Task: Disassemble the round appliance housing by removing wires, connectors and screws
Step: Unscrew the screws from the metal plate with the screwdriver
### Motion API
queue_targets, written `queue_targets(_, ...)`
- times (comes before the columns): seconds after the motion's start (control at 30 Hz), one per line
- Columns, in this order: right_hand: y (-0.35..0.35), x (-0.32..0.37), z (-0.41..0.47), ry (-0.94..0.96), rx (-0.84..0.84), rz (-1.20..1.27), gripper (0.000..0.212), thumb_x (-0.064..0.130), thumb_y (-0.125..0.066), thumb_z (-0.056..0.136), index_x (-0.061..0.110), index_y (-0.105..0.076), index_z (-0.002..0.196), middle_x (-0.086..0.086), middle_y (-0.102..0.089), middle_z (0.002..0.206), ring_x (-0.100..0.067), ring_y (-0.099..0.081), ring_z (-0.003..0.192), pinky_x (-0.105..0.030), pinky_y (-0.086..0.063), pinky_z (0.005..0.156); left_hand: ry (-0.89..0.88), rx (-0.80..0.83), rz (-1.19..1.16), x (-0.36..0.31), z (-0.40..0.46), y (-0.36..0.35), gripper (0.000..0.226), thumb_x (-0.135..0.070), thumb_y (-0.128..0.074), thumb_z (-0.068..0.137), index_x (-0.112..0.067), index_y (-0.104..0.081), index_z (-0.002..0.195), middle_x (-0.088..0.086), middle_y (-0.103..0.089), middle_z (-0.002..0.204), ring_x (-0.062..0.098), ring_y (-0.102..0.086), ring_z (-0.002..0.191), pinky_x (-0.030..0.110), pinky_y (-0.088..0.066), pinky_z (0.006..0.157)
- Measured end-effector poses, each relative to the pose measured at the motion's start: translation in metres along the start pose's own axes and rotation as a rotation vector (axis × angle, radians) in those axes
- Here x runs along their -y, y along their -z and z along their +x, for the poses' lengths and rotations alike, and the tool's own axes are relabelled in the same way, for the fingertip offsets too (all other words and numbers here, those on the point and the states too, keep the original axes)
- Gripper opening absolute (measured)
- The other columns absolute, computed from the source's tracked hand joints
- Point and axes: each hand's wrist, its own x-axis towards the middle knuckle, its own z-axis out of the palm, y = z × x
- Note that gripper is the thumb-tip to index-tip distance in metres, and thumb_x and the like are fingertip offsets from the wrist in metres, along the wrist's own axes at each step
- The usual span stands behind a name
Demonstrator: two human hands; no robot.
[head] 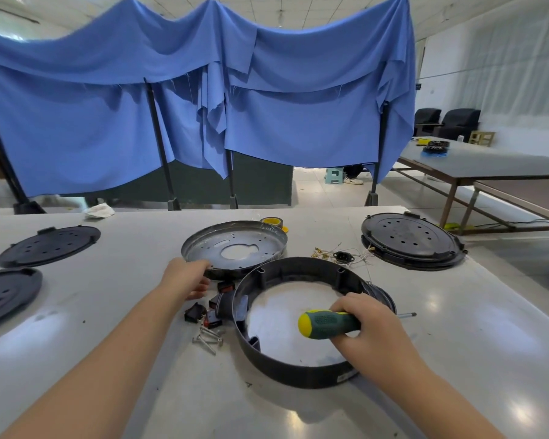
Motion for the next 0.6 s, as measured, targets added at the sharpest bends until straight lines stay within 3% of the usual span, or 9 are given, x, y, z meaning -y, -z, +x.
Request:
queue_targets(0.1,0.000,0.001,0.000,-0.002,-0.008,0.000,0.021,0.008,-0.072,0.069,0.024,-0.059,0.070,0.019,-0.051,0.066,-0.004,-0.050,0.073,-0.020,-0.037,0.063,-0.276,-0.113,0.435,-0.009,-0.024,-0.004,0.040,-0.028,-0.054,0.087,-0.005,-0.047,0.119,0.010,-0.058,0.103,0.027,-0.055,0.084,0.032,-0.041,0.070)
queue_targets(0.17,0.001,0.001,0.000,-0.003,-0.009,-0.003,0.019,0.007,-0.072,0.069,0.023,-0.061,0.071,0.018,-0.052,0.068,-0.006,-0.050,0.074,-0.020,-0.038,0.064,-0.471,-0.134,0.530,-0.019,-0.053,-0.012,0.048,-0.035,-0.053,0.088,-0.016,-0.044,0.131,0.002,-0.060,0.109,0.024,-0.057,0.095,0.032,-0.042,0.077)
queue_targets(0.27,0.005,0.001,0.002,-0.007,-0.027,-0.013,0.018,0.006,-0.072,0.069,0.021,-0.062,0.071,0.015,-0.054,0.069,-0.007,-0.050,0.074,-0.018,-0.036,0.064,-0.702,0.041,0.508,-0.031,-0.105,-0.027,0.021,-0.037,-0.056,0.088,-0.026,-0.065,0.103,-0.009,-0.064,0.077,0.007,-0.059,0.073,0.030,-0.049,0.067)
queue_targets(0.33,0.010,-0.001,0.003,-0.027,-0.047,-0.018,0.022,0.006,-0.072,0.069,0.023,-0.060,0.069,0.013,-0.055,0.068,-0.010,-0.051,0.074,-0.021,-0.036,0.063,-0.771,0.199,0.530,-0.028,-0.136,-0.036,0.015,-0.038,-0.057,0.088,-0.028,-0.068,0.091,-0.011,-0.064,0.078,0.007,-0.060,0.075,0.035,-0.053,0.072)
queue_targets(0.47,0.023,-0.009,0.006,-0.110,-0.115,0.017,0.019,0.008,-0.072,0.071,0.022,-0.060,0.066,0.006,-0.059,0.065,-0.011,-0.054,0.070,-0.026,-0.040,0.059,-0.891,0.230,0.627,-0.008,-0.173,-0.051,0.024,-0.046,-0.050,0.090,-0.029,-0.067,0.096,-0.016,-0.062,0.087,0.004,-0.054,0.091,0.035,-0.044,0.090)
queue_targets(0.6,0.030,-0.018,0.010,-0.185,-0.133,0.008,0.015,0.010,-0.068,0.073,0.016,-0.059,0.063,-0.001,-0.057,0.058,-0.021,-0.053,0.062,-0.035,-0.044,0.059,-1.005,0.246,0.763,0.013,-0.192,-0.066,0.035,-0.057,-0.045,0.090,-0.032,-0.062,0.107,-0.016,-0.058,0.099,0.005,-0.049,0.101,0.028,-0.031,0.096)
